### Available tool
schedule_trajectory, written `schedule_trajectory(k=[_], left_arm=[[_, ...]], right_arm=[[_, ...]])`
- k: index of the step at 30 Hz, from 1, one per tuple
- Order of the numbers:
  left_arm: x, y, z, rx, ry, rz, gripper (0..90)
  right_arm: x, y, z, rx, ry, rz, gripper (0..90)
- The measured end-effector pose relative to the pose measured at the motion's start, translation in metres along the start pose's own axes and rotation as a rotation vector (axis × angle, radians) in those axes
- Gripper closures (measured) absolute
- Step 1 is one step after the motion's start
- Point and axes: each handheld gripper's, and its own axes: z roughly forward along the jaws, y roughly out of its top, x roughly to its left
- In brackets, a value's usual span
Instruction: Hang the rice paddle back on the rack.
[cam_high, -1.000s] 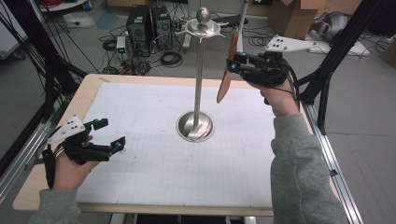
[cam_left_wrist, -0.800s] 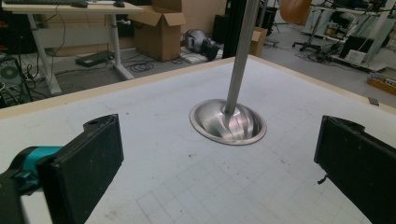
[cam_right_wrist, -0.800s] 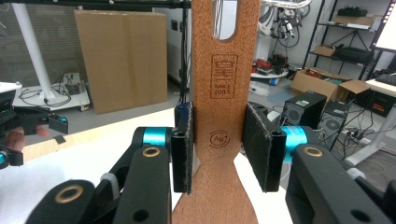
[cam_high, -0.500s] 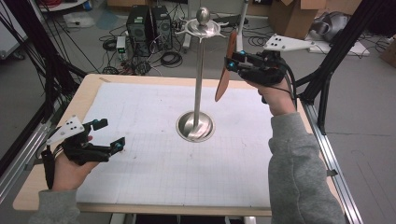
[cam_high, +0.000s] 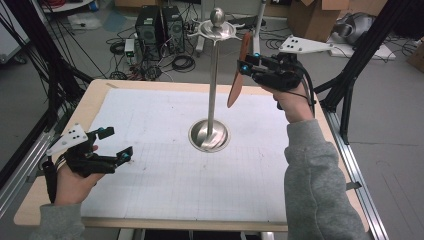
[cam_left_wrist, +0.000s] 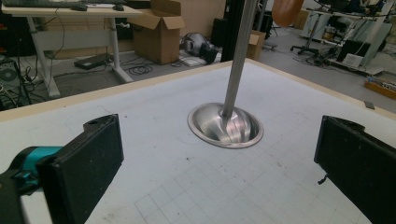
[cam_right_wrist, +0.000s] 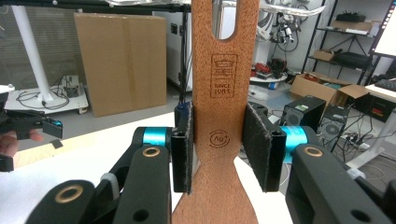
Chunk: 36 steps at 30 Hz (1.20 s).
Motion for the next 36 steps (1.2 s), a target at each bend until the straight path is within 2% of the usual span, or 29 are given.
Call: schedule_trajectory(k=[36], left_arm=[[0.001,-0.001,-0.005,-0.003,0.010,-0.002,1.8]], right_arm=[[-0.003,-0.003,0.013,0.002,0.007,0.010,64.6]])
